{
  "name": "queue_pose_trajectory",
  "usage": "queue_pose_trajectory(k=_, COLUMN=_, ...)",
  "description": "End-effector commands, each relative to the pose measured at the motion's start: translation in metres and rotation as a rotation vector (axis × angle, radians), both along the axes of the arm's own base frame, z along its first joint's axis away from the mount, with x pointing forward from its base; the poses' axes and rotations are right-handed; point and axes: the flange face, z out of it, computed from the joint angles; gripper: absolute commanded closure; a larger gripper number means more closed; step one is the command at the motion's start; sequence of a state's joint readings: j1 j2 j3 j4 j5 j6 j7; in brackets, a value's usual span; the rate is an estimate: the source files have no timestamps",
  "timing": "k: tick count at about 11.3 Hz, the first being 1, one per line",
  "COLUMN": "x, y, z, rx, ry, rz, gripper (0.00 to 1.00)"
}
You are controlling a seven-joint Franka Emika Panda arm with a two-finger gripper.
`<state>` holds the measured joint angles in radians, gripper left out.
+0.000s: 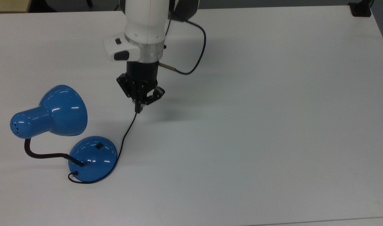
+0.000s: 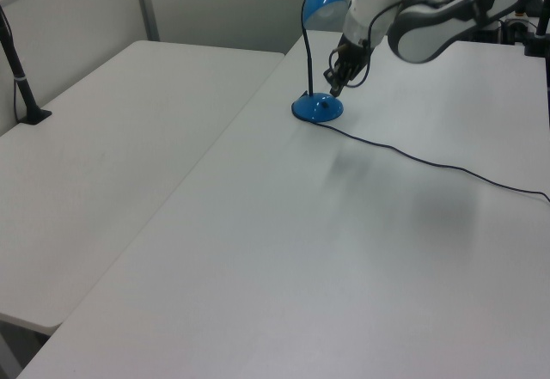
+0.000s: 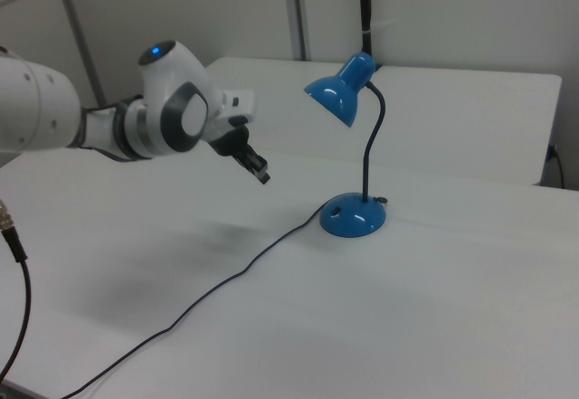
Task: Turn on the lamp
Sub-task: 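Move the gripper down toward the switch on the blue lamp base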
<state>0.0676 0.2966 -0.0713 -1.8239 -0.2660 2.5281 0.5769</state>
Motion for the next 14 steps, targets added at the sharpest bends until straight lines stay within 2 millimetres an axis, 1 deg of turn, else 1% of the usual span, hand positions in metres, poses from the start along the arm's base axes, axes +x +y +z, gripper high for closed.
queue_pose_trajectory(k=1, x=0.026, y=-0.02, z=-0.023, rx=0.008, ry=-0.063, rz=-0.032, gripper=1.0)
queue_pose_trajectory(k=2, x=0.034, y=-0.031, z=-0.024, rx=0.008, ry=-0.074, rz=-0.049, gripper=1.0)
queue_pose_trajectory(k=3, x=0.037, y=-0.045, z=-0.033, rx=0.004, ry=-0.065, rz=-0.067, gripper=1.0)
queue_pose_trajectory(k=4, x=0.041, y=-0.058, z=-0.049, rx=-0.003, ry=-0.048, rz=-0.08, gripper=1.0)
queue_pose_trajectory(k=5, x=0.049, y=-0.063, z=-0.056, rx=-0.007, ry=-0.049, rz=-0.086, gripper=1.0)
queue_pose_trajectory(k=6, x=0.051, y=-0.067, z=-0.068, rx=-0.012, ry=-0.035, rz=-0.088, gripper=1.0)
queue_pose_trajectory(k=7, x=0.053, y=-0.08, z=-0.065, rx=-0.009, ry=-0.057, rz=-0.103, gripper=1.0)
queue_pose_trajectory(k=8, x=0.054, y=-0.095, z=-0.058, rx=0.001, ry=-0.098, rz=-0.123, gripper=1.0)
queue_pose_trajectory(k=9, x=0.056, y=-0.106, z=-0.052, rx=-0.004, ry=-0.115, rz=-0.133, gripper=1.0)
queue_pose_trajectory(k=11, x=0.057, y=-0.108, z=-0.059, rx=-0.007, ry=-0.109, rz=-0.132, gripper=1.0)
queue_pose_trajectory(k=12, x=0.058, y=-0.109, z=-0.075, rx=-0.012, ry=-0.091, rz=-0.126, gripper=1.0)
queue_pose_trajectory(k=13, x=0.067, y=-0.109, z=-0.083, rx=-0.018, ry=-0.098, rz=-0.118, gripper=1.0)
queue_pose_trajectory(k=14, x=0.072, y=-0.11, z=-0.095, rx=-0.02, ry=-0.092, rz=-0.117, gripper=1.0)
